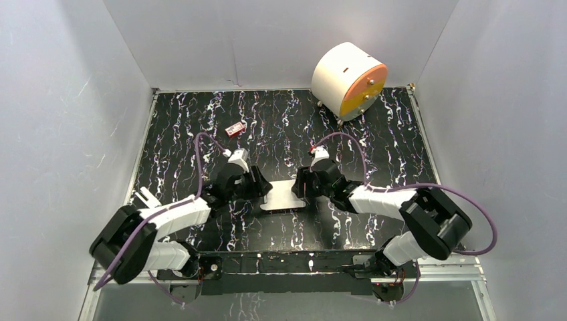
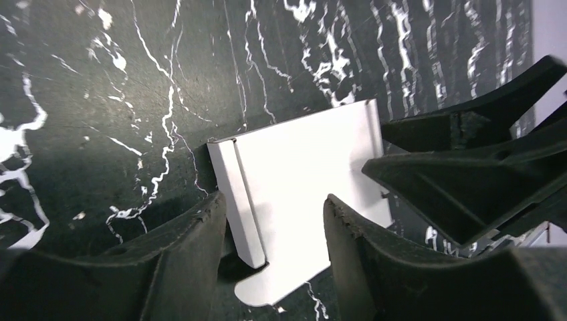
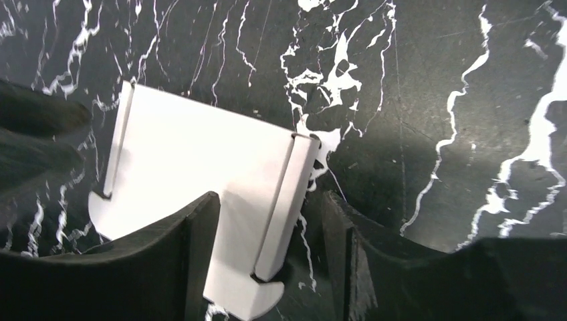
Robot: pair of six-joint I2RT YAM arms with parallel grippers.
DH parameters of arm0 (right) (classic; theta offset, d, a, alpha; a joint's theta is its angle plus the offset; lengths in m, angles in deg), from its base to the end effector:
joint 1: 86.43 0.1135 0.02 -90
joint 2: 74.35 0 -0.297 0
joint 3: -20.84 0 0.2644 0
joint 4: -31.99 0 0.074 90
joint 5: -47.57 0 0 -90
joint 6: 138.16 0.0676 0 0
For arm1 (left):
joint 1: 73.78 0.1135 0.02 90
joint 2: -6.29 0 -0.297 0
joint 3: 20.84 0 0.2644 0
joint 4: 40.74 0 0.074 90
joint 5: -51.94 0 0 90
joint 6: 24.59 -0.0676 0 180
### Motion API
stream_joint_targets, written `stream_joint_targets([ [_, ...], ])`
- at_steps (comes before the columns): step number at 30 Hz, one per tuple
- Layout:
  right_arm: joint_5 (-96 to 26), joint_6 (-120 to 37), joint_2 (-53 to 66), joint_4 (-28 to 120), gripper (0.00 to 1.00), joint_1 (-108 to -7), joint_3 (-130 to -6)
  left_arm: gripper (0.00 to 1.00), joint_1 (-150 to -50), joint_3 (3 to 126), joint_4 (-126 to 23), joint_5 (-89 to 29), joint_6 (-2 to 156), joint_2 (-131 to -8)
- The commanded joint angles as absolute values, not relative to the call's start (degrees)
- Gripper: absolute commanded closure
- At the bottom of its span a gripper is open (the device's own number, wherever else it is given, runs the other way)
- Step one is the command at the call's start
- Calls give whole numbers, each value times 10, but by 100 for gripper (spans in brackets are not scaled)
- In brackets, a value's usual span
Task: Fold the paper box
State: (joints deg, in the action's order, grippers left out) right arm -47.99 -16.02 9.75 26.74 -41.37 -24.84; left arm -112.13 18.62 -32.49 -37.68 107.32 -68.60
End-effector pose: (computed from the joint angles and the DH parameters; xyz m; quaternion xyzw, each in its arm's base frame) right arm 0.2271 0.2183 0.1673 -0.0759 0.8755 0.2632 0.3981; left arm 0.2224 -0.1766 0.1823 -0.0248 0.8531 -0.3381 0.3966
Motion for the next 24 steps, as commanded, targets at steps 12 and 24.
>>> stream_joint_targets([
  [12,-403,-471,16,476,27,-324,-375,22,-1073,223,-567,-413,1075,-471],
  [24,-498,-658,96,466,26,-208,-387,16,-985,310,-683,-350,1007,-472],
])
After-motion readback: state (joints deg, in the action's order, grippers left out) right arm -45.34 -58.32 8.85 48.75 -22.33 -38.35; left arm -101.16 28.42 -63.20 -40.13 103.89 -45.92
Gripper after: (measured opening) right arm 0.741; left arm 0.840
